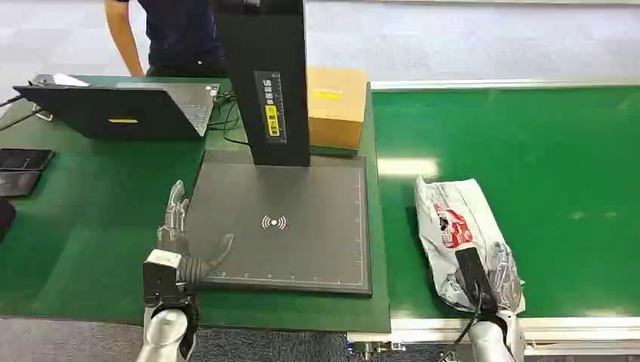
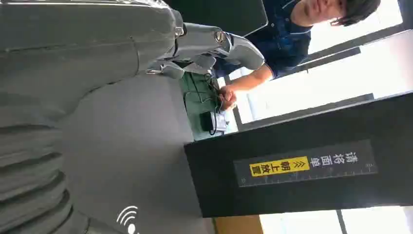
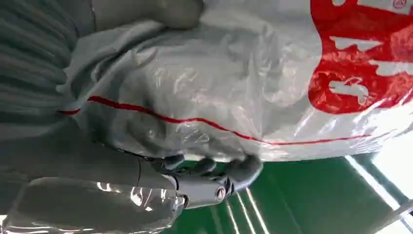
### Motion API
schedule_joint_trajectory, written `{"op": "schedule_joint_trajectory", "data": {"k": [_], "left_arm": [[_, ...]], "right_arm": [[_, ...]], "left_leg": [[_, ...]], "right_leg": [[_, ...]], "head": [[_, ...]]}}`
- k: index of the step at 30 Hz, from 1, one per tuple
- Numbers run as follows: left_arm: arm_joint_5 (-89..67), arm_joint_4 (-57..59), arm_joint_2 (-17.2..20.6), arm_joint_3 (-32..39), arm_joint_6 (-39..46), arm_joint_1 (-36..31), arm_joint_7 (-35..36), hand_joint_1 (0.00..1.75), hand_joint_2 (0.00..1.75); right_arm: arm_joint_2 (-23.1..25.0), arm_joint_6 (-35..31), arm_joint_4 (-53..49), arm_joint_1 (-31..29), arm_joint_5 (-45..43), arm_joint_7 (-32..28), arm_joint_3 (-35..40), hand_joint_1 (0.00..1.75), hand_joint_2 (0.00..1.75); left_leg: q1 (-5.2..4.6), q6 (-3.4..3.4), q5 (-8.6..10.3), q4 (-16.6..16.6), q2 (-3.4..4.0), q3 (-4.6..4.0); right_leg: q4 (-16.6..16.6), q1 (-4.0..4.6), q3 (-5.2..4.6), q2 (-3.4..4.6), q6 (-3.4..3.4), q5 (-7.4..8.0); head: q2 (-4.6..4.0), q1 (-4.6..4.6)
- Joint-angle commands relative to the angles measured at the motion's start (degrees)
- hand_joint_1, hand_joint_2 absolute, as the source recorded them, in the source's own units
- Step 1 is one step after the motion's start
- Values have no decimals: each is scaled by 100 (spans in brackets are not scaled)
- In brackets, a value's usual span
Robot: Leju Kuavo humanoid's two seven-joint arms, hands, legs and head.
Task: Moved the parcel from conveyor to table for the left to box.
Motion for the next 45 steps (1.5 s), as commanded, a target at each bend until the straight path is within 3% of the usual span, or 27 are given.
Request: {"op": "schedule_joint_trajectory", "data": {"k": [1,16,19,21,23,32,45], "left_arm": [[10,366,45,-37,-36,-169,23,0,175],[19,274,30,-18,-24,-108,20,0,175],[26,254,38,2,-12,-97,16,0,175],[31,238,46,13,4,-79,10,0,175],[46,237,68,19,31,-54,-5,0,175],[115,328,99,25,49,-56,-105,0,175],[168,286,98,94,65,20,-182,0,175]], "right_arm": [[-84,42,362,-167,10,-66,-78,143,175],[20,-82,29,-121,2,-311,41,148,175],[117,-158,-368,-13,-43,-424,121,166,175],[201,-242,-732,99,-35,-560,257,162,175],[328,-277,-1316,276,-33,-610,465,169,175],[565,-425,-2812,819,-41,-689,1067,169,175],[627,-1002,-4008,1366,-280,-965,1949,166,175]], "left_leg": [[1,1,3,-7,-6,9],[1,0,1,-5,-3,7],[2,1,3,-13,-5,17],[0,-1,1,-4,-2,4],[-2,-1,0,-4,1,3],[-3,-1,0,-3,0,-1],[-2,0,-1,-5,2,-1]], "right_leg": [[-7,2,11,-7,-6,1],[-4,2,8,-4,-4,0],[-12,4,19,-7,-10,1],[-2,1,5,-3,-5,-1],[0,-1,2,0,-6,-1],[1,-2,-2,-1,-5,-3],[-1,-1,0,0,-5,-2]], "head": [[0,0],[0,0],[0,0],[0,0],[0,0],[0,0],[0,0]]}}
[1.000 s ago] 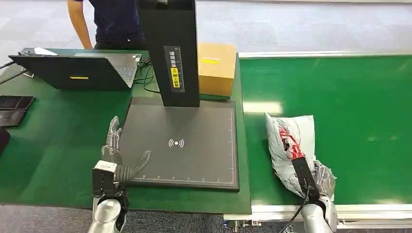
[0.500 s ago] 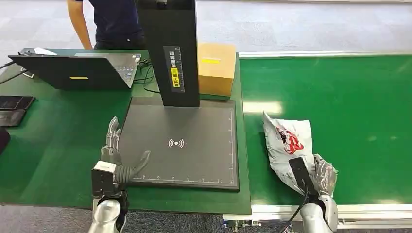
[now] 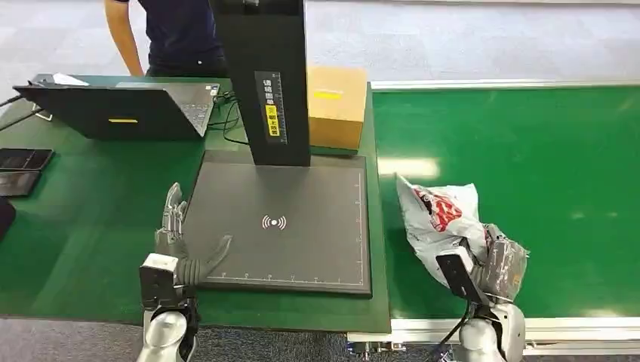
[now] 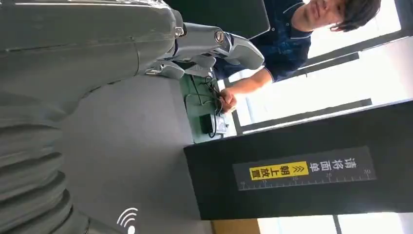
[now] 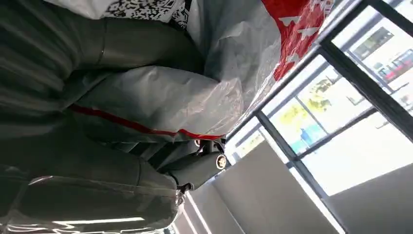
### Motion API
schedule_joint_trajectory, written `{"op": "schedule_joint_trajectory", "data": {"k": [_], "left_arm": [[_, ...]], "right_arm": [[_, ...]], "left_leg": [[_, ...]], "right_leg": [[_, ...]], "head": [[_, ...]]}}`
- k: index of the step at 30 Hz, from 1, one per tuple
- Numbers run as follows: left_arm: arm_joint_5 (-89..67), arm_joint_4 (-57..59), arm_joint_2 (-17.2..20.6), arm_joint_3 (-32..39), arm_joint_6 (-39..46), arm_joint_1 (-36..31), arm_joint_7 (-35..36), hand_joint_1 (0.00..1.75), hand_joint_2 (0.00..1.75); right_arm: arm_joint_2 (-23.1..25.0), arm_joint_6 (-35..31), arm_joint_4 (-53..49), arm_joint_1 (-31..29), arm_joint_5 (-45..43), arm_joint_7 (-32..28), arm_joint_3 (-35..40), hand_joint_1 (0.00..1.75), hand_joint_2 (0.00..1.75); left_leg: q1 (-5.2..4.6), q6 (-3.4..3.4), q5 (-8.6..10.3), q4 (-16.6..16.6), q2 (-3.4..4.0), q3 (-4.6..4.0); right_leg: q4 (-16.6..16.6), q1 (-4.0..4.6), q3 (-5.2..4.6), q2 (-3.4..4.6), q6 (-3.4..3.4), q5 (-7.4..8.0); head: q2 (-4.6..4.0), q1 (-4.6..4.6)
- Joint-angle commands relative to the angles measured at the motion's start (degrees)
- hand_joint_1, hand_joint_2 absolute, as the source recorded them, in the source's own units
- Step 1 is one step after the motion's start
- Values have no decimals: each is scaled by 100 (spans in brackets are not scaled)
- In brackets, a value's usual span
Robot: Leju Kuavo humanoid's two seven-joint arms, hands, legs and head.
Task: Moved the parcel from conveyor to table for the left to box.
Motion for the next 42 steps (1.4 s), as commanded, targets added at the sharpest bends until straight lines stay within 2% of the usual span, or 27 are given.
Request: {"op": "schedule_joint_trajectory", "data": {"k": [1,8,11,12,17,24,27,33,42], "left_arm": [[35,269,98,75,9,-32,-43,0,175],[54,298,106,71,17,-39,-70,0,175],[59,304,106,67,21,-48,-75,0,175],[67,315,103,61,26,-63,-81,0,175],[78,319,98,43,41,-84,-94,0,175],[121,281,111,-3,102,-75,-107,0,175],[123,271,88,-18,102,-102,-103,0,175],[139,487,109,-135,137,-283,-107,0,175],[338,646,232,-428,274,-443,-107,0,175]], "right_arm": [[114,-342,-918,276,-116,-105,666,164,175],[86,-479,-1197,249,-116,-86,1037,161,175],[57,-531,-1198,164,-94,-83,1196,164,175],[-9,-534,-1175,82,-78,-163,1385,161,175],[-41,-459,-1025,-206,13,-121,1914,164,175],[-216,-190,-380,-810,188,-4,2968,166,175],[-267,-176,-186,-949,185,42,3275,164,175],[-334,-15,396,-1272,134,2,3793,166,175],[-468,-15,1227,-1571,-130,-131,4147,168,175]], "left_leg": [[0,-1,-1,-7,4,12],[0,-1,-1,-4,8,8],[-1,0,0,-4,6,8],[1,-1,0,-7,9,12],[-2,-1,0,-3,18,5],[2,-1,-1,-6,32,14],[2,0,2,-7,15,14],[2,2,4,-7,8,10],[2,1,5,-10,3,15]], "right_leg": [[-3,2,8,2,-8,-1],[-2,1,4,6,-6,0],[-2,0,4,5,-5,1],[-4,2,8,7,-8,2],[1,-1,-3,17,-5,4],[-4,3,3,31,-7,8],[-5,4,8,14,-5,5],[-6,4,9,6,-4,4],[-8,3,14,2,-5,3]], "head": [[0,0],[0,-2],[0,-2],[0,0],[0,-2],[0,-2],[0,-2],[0,-2],[0,-2]]}}
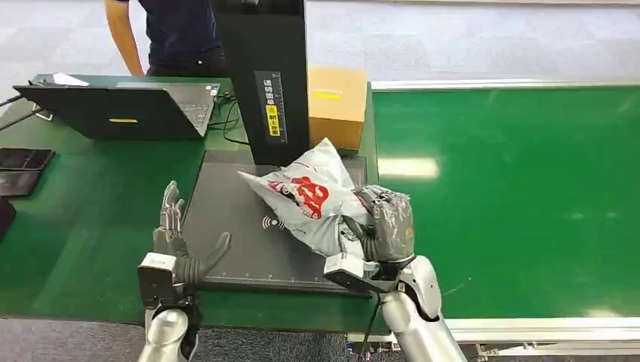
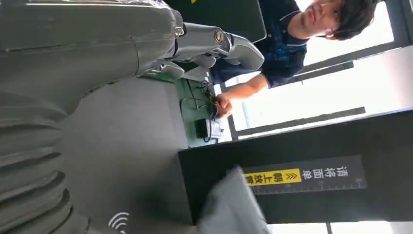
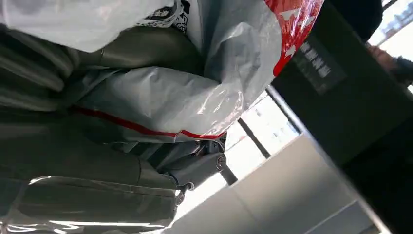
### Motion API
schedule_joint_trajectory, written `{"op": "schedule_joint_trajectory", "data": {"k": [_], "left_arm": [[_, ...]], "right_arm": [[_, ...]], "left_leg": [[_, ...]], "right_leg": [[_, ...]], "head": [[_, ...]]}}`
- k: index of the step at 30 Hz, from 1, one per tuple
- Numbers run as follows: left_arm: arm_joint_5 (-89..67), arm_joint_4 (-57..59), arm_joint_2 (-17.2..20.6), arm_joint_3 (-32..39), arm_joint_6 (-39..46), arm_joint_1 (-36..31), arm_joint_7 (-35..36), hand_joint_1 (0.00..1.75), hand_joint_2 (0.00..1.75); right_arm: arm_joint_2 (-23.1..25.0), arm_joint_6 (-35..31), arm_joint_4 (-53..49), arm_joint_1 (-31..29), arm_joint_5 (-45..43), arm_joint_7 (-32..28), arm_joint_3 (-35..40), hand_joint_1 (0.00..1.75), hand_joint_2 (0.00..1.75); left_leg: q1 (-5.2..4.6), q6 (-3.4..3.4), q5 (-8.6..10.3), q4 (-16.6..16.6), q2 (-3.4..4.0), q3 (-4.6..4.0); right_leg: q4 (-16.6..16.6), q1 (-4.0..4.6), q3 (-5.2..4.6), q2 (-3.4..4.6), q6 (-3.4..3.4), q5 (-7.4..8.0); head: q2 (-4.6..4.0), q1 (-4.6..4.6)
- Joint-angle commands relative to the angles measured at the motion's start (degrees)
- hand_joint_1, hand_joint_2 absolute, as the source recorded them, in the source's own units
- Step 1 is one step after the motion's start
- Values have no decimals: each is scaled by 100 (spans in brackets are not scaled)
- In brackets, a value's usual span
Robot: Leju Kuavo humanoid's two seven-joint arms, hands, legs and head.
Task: Moved the parcel from conveyor to table for the left to box.
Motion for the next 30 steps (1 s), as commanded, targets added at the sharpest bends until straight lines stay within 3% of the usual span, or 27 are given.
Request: {"op": "schedule_joint_trajectory", "data": {"k": [1,24,25,26,27,28,30], "left_arm": [[147,603,227,-336,77,-379,4,0,175],[378,1011,363,-778,146,-766,4,0,175],[414,1022,388,-819,161,-775,4,0,175],[414,1022,388,-819,161,-775,4,0,175],[486,1066,434,-891,221,-822,4,0,175],[510,1086,445,-912,225,-845,4,0,175],[548,1146,461,-950,253,-899,4,0,175]], "right_arm": [[-405,-53,1300,-584,-284,-122,607,168,175],[-556,-140,2971,-784,-69,-193,425,166,175],[-537,-153,3133,-838,-37,-195,432,157,175],[-537,-153,3133,-838,-37,-195,432,124,175],[-480,-238,3354,-946,-135,-326,374,21,175],[-470,-167,3464,-1011,-144,-330,388,0,175],[-446,-220,3496,-1034,-216,-495,373,0,175]], "left_leg": [[3,1,4,-13,0,19],[2,1,7,-15,-12,23],[2,0,4,-10,-11,17],[2,1,5,-13,-13,22],[2,0,4,-8,-9,16],[2,1,6,-14,-10,24],[2,1,5,-12,-6,22]], "right_leg": [[-14,4,19,-1,-6,4],[-16,4,25,-14,-7,4],[-11,2,18,-12,-5,1],[-15,4,24,-15,-7,2],[-10,3,16,-10,-5,1],[-16,4,25,-12,-8,3],[-13,4,21,-8,-7,4]], "head": [[0,0],[0,0],[0,0],[0,0],[0,0],[0,0],[0,0]]}}
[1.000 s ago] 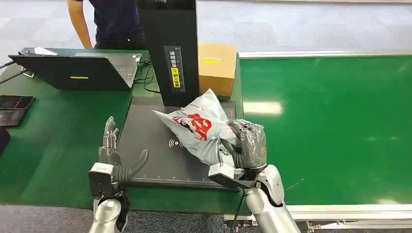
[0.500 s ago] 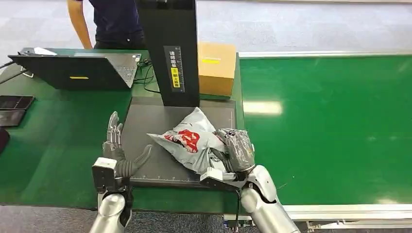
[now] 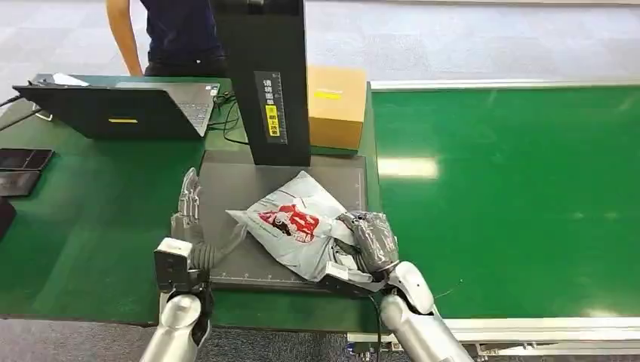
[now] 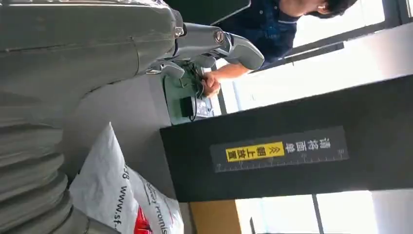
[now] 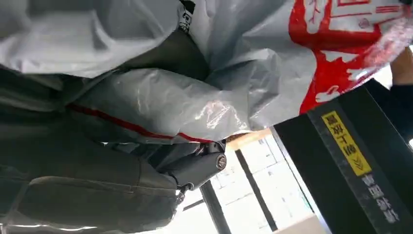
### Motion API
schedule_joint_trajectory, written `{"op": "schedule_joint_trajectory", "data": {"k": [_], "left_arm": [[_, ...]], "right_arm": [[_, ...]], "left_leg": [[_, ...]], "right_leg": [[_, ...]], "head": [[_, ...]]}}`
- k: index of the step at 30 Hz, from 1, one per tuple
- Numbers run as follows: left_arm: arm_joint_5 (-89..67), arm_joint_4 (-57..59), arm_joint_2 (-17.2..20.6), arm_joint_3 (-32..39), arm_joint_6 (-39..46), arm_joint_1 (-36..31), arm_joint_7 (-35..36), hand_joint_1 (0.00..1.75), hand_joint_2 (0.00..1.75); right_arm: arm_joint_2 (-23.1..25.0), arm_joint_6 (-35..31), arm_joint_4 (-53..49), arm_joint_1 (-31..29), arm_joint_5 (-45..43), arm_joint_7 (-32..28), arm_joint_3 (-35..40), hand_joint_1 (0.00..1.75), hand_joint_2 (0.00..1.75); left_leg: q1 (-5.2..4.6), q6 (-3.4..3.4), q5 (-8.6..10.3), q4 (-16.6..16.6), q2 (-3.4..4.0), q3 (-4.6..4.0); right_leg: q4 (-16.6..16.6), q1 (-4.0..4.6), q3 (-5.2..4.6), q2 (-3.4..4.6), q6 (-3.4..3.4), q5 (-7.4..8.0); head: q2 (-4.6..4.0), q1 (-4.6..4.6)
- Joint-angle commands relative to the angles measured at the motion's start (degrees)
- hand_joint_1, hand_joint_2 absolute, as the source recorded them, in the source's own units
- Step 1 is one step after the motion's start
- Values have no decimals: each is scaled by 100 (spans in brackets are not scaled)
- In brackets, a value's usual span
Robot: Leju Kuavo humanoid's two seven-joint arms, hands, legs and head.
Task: Moved the parcel from conveyor to table for the left to box.
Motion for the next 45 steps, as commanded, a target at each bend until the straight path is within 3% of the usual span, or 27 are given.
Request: {"op": "schedule_joint_trajectory", "data": {"k": [1,7,8,12,26,32,39,40,45], "left_arm": [[175,645,307,-347,108,-384,4,0,175],[199,680,303,-415,145,-409,4,0,175],[199,680,303,-415,145,-409,4,0,175],[189,713,282,-418,140,-420,4,0,175],[214,671,297,-384,115,-366,4,0,175],[53,627,334,-336,144,-393,4,0,175],[-151,532,347,-271,133,-423,4,0,175],[-202,512,336,-242,151,-423,4,0,175],[-569,355,294,-24,129,-347,4,0,175]], "right_arm": [[-56,-105,1140,-423,-201,-396,-103,0,175],[-20,-146,742,-222,-726,-940,-190,0,175],[-20,-146,742,-222,-726,-940,-190,0,0],[-35,-120,-148,174,-1645,-1632,-325,0,0],[-184,-331,-1201,713,-2096,-1754,-291,0,0],[-341,-691,-2053,962,-2864,-1762,-58,0,0],[-263,-633,-2480,1276,-2808,-1762,-266,0,0],[-226,-598,-2563,1340,-2767,-1762,-323,0,175],[-137,-360,-2770,1585,-2558,-1649,-500,0,175]], "left_leg": [[1,0,4,-8,-5,9],[2,2,7,-16,-6,20],[2,2,5,-11,-7,14],[1,2,4,-9,-12,13],[2,3,5,-8,-15,11],[1,3,4,-11,-11,15],[3,2,5,-8,-13,10],[1,2,4,-5,-12,7],[3,2,3,-5,-13,7]], "right_leg": [[-7,2,11,-6,-5,3],[-16,4,23,-8,-8,4],[-11,3,17,-9,-5,2],[-8,2,16,-14,-6,-1],[-9,3,17,-17,-5,-2],[-11,2,19,-13,-7,-1],[-8,4,15,-15,-7,-1],[-5,2,11,-14,-5,-2],[-6,4,12,-15,-6,-2]], "head": [[0,2],[0,0],[0,2],[0,0],[0,2],[0,0],[0,0],[0,0],[0,0]]}}
